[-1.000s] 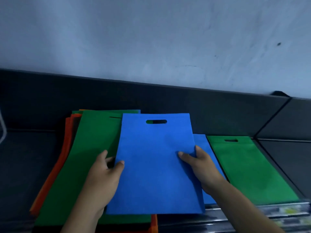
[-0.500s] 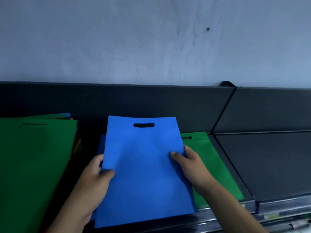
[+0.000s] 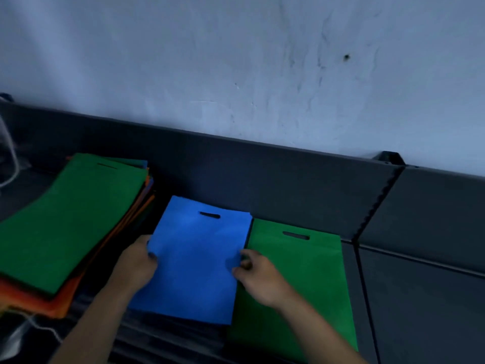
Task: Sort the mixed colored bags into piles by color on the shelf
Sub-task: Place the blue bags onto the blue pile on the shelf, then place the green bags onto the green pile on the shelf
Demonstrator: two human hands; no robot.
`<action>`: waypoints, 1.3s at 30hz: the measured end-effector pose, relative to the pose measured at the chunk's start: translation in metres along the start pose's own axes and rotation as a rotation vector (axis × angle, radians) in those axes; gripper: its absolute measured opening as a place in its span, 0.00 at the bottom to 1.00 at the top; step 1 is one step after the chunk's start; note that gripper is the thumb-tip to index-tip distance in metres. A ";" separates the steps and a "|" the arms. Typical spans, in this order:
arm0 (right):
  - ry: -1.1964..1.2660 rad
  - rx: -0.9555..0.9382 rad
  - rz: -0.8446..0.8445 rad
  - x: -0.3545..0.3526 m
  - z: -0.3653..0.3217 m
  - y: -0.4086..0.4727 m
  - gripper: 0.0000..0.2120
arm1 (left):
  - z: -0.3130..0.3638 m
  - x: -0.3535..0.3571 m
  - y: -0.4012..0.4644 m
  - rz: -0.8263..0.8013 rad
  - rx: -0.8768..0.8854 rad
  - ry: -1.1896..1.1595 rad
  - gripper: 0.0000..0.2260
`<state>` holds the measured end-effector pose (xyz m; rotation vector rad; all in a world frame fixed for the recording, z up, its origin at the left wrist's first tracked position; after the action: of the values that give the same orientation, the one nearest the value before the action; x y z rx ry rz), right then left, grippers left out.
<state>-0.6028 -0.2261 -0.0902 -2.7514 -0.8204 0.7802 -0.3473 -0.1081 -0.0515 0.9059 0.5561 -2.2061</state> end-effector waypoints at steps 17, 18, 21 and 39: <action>0.087 -0.143 0.284 0.106 -0.091 0.028 0.07 | -0.012 -0.126 0.047 0.250 0.277 0.034 0.22; 0.121 -0.137 0.279 0.122 -0.102 0.030 0.07 | -0.027 -0.142 0.059 0.276 0.241 0.078 0.23; 0.221 -0.080 0.250 0.163 -0.127 0.033 0.12 | -0.081 -0.173 0.095 0.257 0.081 0.332 0.29; 0.561 0.184 0.299 0.212 -0.165 0.055 0.08 | -0.123 -0.198 0.109 -0.006 0.198 0.218 0.33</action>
<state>-0.3395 -0.1573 -0.0592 -2.7311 -0.2184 0.0850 -0.1093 -0.0237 -0.0017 1.2600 0.4447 -2.2103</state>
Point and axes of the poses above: each hand's wrist, its own y-axis towards the middle knuckle, its own x-axis out of the palm, z = x × y, the point moved 5 cm from there along y, towards the middle knuckle, and after that the axes turned 8 degrees about z, right-handed, at the moved point
